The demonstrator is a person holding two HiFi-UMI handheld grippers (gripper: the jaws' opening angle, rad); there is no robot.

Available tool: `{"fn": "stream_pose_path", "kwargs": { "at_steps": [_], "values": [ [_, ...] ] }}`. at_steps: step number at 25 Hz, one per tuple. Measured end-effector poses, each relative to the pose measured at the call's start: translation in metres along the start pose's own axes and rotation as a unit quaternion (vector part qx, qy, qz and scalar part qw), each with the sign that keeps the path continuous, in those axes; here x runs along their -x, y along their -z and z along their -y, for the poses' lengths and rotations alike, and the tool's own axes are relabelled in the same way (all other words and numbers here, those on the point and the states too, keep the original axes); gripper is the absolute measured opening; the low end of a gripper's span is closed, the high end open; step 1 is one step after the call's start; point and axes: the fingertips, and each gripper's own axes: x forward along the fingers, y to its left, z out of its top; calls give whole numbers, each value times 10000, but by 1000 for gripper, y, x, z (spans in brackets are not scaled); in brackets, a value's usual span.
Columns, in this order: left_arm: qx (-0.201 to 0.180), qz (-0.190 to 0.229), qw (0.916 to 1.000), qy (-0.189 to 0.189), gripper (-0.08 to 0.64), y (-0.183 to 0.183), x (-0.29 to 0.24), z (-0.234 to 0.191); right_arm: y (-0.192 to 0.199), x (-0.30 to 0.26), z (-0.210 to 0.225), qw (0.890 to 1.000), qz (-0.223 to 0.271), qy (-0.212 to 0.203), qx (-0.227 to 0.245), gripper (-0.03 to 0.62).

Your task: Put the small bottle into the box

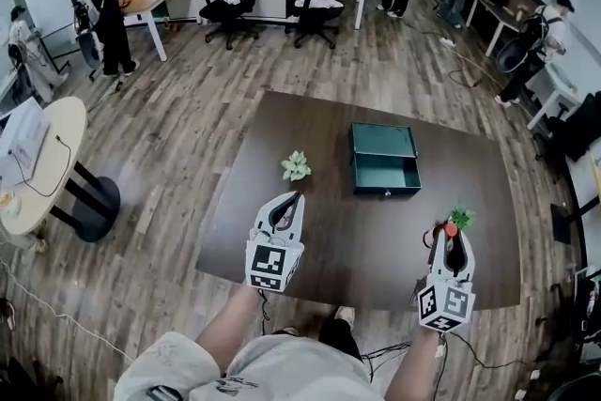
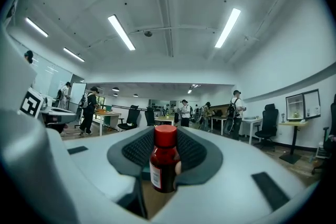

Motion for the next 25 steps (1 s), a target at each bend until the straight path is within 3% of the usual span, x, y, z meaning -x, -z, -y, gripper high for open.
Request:
{"fn": "stream_pose_path", "kwargs": {
  "at_steps": [7, 13, 25],
  "values": [
    [-62, 69, 9994, -319, 2, -19, -57, 25, -7, -53, 58, 9994, 192, -271, -90, 130],
    [-63, 152, 9992, -355, 2, -28, -93, 57, -9, -70, 108, 9992, 286, -251, -136, 130],
    [-213, 80, 9995, -234, 2, -33, -135, 94, 4, -84, 161, 9993, 227, -134, -264, 130]
  ]
}}
